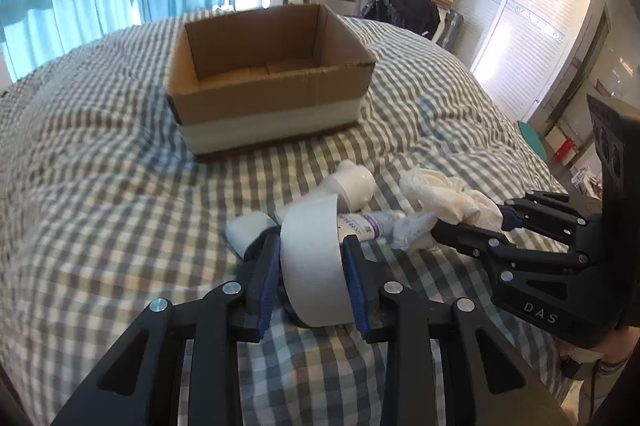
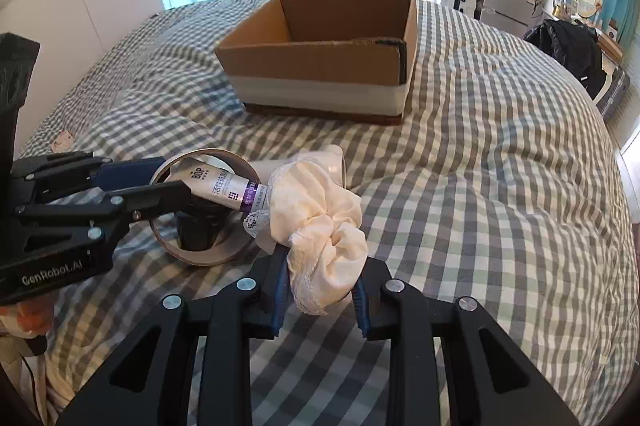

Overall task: Organize objects
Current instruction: 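Grasp the white tape roll with the left tool while the right tool grasps the white cloth, then lower tape roll and cloth into the box and open both tools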

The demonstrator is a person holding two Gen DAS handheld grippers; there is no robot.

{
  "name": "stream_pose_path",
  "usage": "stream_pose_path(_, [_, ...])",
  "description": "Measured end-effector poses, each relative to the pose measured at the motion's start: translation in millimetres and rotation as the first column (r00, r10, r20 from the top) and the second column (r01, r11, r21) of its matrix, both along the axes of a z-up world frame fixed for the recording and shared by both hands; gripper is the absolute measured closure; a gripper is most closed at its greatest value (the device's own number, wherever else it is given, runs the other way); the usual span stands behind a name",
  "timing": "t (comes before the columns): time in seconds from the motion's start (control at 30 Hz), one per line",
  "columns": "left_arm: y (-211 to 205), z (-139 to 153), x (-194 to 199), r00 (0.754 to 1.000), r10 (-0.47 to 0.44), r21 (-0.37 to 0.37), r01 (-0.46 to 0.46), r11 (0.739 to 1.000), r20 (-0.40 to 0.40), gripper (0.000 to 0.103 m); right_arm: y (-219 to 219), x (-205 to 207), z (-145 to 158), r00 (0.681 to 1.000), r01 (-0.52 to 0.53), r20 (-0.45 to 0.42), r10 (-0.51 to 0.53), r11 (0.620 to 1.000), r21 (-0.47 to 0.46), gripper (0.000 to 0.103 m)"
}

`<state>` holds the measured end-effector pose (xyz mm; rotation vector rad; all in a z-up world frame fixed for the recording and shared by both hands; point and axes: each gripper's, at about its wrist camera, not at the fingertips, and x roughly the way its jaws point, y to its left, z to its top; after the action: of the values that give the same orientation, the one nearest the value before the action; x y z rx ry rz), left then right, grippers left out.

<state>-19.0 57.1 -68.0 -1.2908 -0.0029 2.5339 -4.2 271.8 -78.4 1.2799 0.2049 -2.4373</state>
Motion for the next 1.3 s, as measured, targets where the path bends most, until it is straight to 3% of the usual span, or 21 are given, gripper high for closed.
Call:
stream_pose_path(0.47, [-19.6, 87.7, 3.2, 0.985, 0.032, -0.062, -0.043, 0.997, -0.172, 0.073, -17.8, 18.5, 62.4, 0.993, -0.024, -0.112, 0.024, 1.000, -0.004, 0.077])
stream_pose_path(0.83, [-17.3, 149.6, -7.8, 0.958, 0.031, -0.101, -0.062, 0.993, -0.284, 0.073, -29.7, 19.0, 143.9, 0.965, -0.047, -0.260, 0.044, 0.999, -0.003, 0.077])
stream_pose_path(1.07, [-15.6, 178.1, -31.2, 0.942, 0.044, -0.098, -0.081, 0.992, -0.333, 0.073, -38.5, 0.3, 189.7, 0.939, -0.046, -0.342, 0.040, 0.999, -0.010, 0.077])
stream_pose_path(1.3, [-12.0, 191.3, -75.2, 0.929, 0.077, -0.102, -0.122, 0.987, -0.361, 0.073, -47.2, -42.8, 215.1, 0.923, -0.041, -0.384, 0.030, 0.999, -0.019, 0.077])
